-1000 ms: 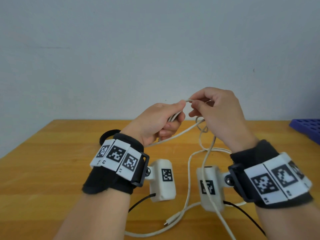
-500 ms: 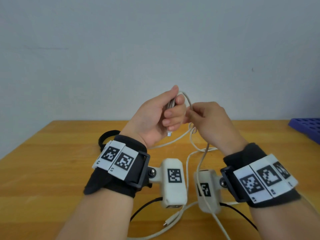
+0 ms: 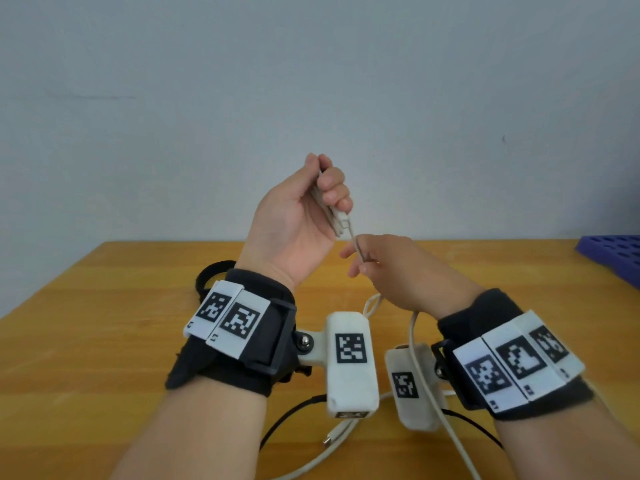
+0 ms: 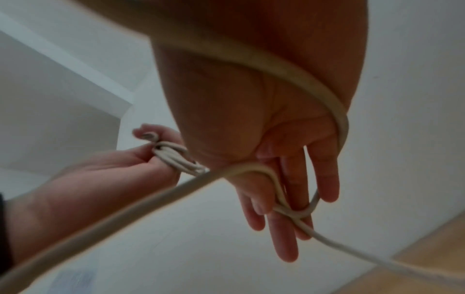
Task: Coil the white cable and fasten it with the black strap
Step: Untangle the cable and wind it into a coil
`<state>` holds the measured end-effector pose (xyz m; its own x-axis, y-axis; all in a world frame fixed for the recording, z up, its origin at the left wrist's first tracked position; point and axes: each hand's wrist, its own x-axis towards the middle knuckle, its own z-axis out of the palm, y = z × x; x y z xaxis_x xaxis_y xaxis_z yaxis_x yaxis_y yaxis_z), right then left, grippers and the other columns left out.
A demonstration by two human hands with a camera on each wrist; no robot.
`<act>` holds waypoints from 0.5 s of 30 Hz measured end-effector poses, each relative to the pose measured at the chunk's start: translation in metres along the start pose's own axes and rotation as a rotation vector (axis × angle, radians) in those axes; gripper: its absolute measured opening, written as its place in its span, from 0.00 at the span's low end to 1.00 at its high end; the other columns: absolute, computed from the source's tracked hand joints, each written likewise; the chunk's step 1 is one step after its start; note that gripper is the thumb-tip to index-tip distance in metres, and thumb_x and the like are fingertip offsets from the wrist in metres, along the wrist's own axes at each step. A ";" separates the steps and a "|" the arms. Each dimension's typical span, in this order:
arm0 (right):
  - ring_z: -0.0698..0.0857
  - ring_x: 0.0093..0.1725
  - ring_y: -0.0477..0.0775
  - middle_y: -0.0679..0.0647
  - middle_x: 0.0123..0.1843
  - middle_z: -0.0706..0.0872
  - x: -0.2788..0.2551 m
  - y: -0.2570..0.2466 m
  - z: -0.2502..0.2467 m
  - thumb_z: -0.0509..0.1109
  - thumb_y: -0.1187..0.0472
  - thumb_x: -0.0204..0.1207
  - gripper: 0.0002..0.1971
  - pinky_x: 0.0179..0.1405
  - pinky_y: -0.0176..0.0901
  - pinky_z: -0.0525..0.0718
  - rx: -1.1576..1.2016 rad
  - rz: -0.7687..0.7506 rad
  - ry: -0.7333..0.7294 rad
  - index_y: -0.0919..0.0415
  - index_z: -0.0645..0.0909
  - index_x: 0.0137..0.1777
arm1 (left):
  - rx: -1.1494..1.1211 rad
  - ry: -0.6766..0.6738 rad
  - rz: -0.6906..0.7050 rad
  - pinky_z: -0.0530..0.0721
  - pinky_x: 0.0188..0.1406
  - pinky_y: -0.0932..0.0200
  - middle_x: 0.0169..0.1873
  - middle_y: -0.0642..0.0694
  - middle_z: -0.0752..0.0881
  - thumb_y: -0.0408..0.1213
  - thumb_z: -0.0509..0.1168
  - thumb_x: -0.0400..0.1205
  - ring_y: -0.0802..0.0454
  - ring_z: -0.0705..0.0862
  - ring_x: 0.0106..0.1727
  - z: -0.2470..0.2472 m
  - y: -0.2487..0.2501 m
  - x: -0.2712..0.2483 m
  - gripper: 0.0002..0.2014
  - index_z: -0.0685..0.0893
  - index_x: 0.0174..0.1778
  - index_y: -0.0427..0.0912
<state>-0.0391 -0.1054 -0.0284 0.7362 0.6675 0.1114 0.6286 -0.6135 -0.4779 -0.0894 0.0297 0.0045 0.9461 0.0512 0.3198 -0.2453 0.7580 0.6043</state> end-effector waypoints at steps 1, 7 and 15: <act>0.82 0.59 0.50 0.48 0.58 0.86 0.000 -0.002 0.001 0.56 0.67 0.83 0.16 0.50 0.39 0.78 -0.028 -0.006 -0.016 0.48 0.78 0.62 | -0.004 0.001 0.010 0.78 0.29 0.66 0.26 0.50 0.75 0.35 0.51 0.88 0.58 0.75 0.24 0.001 -0.001 0.000 0.11 0.75 0.42 0.41; 0.82 0.56 0.53 0.51 0.55 0.85 -0.005 -0.013 0.003 0.58 0.65 0.81 0.14 0.56 0.46 0.81 -0.148 -0.038 -0.049 0.52 0.79 0.61 | 0.059 0.082 0.079 0.88 0.43 0.59 0.37 0.40 0.82 0.23 0.53 0.85 0.51 0.83 0.34 -0.001 -0.009 0.001 0.06 0.71 0.52 0.36; 0.81 0.38 0.49 0.44 0.33 0.79 -0.009 -0.016 -0.004 0.67 0.64 0.75 0.05 0.36 0.40 0.79 -0.196 -0.147 0.041 0.53 0.82 0.43 | 0.388 0.155 0.180 0.81 0.66 0.51 0.51 0.35 0.87 0.21 0.51 0.86 0.42 0.87 0.55 -0.005 -0.016 0.005 0.08 0.70 0.51 0.38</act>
<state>-0.0555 -0.1032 -0.0186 0.6406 0.7402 0.2044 0.7631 -0.5841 -0.2765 -0.0800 0.0212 -0.0076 0.8942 0.2794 0.3497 -0.4421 0.4294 0.7875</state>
